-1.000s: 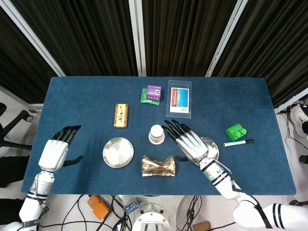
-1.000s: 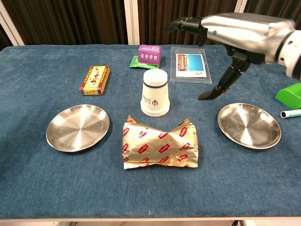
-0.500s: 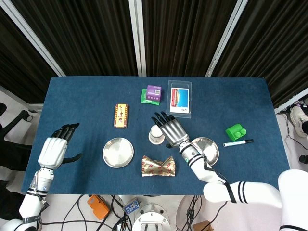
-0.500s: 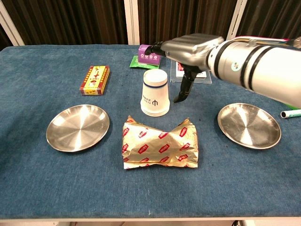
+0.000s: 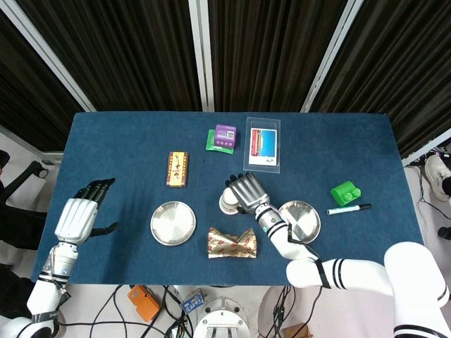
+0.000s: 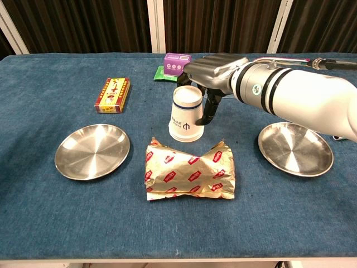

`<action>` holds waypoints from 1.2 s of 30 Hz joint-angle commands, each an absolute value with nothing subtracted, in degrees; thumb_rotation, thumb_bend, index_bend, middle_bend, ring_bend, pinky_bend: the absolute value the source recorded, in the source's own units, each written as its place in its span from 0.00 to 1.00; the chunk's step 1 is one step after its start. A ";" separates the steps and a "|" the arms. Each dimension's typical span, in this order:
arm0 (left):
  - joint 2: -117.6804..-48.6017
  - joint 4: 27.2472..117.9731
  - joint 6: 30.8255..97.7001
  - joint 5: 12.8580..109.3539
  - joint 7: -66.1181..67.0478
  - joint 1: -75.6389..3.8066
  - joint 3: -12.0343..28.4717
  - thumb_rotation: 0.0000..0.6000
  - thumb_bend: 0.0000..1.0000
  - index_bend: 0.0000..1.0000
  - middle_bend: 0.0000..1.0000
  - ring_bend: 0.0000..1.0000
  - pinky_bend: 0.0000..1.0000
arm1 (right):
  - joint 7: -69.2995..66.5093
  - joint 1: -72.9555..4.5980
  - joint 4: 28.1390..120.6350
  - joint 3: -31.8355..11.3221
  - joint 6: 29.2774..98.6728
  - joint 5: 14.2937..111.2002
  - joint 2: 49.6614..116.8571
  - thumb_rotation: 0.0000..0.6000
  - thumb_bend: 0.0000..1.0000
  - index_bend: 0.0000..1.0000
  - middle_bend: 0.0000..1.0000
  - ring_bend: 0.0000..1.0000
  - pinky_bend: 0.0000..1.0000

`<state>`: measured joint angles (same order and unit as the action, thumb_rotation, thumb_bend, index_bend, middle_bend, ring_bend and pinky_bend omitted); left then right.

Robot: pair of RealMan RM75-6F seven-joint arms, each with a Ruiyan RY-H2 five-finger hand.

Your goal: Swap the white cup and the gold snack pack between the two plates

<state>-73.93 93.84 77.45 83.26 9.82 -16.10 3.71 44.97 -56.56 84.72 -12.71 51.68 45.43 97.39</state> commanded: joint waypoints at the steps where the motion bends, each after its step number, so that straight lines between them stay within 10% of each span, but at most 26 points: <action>1: -73.82 93.89 77.53 83.15 9.79 -16.05 3.82 1.00 0.09 0.08 0.13 0.14 0.28 | 44.44 -56.91 83.89 -12.26 52.13 46.00 97.94 1.00 0.36 0.59 0.47 0.52 0.57; 11: -72.87 94.75 78.46 83.60 9.82 -15.51 3.73 1.00 0.09 0.08 0.13 0.14 0.28 | 39.25 -55.15 86.75 -12.33 56.44 51.83 95.43 1.00 0.39 0.80 0.64 0.68 0.68; 25: -71.86 96.84 81.17 88.29 12.41 -13.72 1.28 1.00 0.09 0.08 0.13 0.14 0.28 | 19.40 -40.69 98.92 -2.81 62.43 68.76 72.44 1.00 0.39 0.81 0.64 0.68 0.68; 36: -73.65 96.74 78.50 86.31 14.82 -14.35 1.36 1.00 0.09 0.08 0.13 0.14 0.28 | 10.89 -35.64 91.15 3.58 59.80 77.91 71.16 1.00 0.39 0.76 0.64 0.68 0.67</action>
<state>-73.57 96.75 78.60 86.31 14.69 -14.31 1.40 11.40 -36.58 92.54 2.56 60.17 76.64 70.78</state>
